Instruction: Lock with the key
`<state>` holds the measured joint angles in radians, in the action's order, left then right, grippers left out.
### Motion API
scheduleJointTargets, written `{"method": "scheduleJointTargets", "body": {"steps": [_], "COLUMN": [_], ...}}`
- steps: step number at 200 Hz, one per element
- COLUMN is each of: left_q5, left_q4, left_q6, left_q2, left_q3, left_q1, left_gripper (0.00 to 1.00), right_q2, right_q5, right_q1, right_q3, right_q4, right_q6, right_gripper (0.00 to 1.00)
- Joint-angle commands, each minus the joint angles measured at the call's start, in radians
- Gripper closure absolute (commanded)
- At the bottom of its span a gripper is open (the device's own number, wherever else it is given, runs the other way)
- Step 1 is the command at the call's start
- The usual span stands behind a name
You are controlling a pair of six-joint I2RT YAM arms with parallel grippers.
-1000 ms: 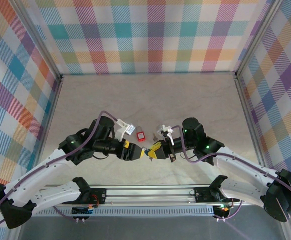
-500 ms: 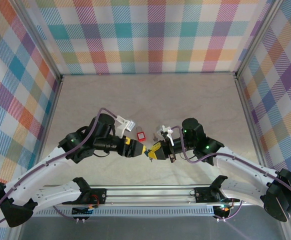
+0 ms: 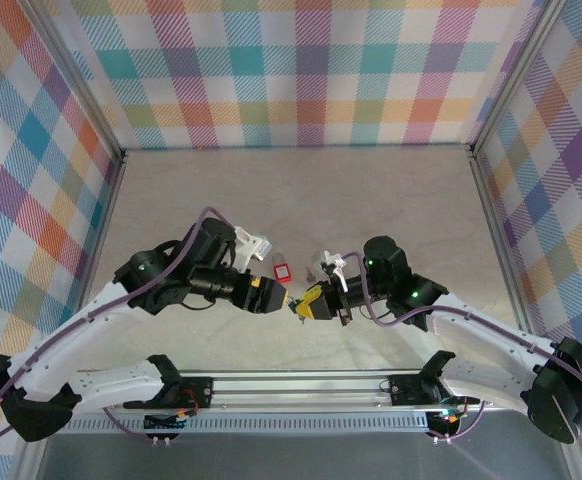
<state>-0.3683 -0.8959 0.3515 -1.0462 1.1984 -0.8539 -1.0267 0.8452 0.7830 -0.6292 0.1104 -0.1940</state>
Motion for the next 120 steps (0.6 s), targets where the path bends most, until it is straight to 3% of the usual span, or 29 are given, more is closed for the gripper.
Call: {"method": "scheduleJointTargets", "body": {"steps": [1,20,55,87,120], "left_q5": [-0.007,-0.055,-0.209,-0.265,-0.283], "left_q4": [-0.102,-0.083,0.032,0.108,0.137], "left_q6": [-0.102,-0.149,-0.202,-0.234,-0.253], "left_q2": [0.003,0.008,0.06,0.17,0.161], "left_q3": [0.061,0.061,-0.014,-0.118,-0.148], "left_q1": [-0.015,-0.016,-0.016,-0.016,-0.016], "left_gripper": [0.2,0.19,0.22,0.2,0.2], "right_q2": [-0.009,-0.041,-0.053,-0.045,-0.072], "right_q5": [0.049,0.151,0.209,0.243,0.296], "right_q1": [0.01,0.01,0.01,0.01,0.018], "right_q3": [0.003,0.007,0.005,0.001,-0.013], "right_q4": [0.048,0.118,0.162,0.168,0.162], "right_q6": [-0.009,-0.061,-0.108,-0.124,-0.127], "right_gripper": [1.0,1.0,1.0,1.0,1.0]}}
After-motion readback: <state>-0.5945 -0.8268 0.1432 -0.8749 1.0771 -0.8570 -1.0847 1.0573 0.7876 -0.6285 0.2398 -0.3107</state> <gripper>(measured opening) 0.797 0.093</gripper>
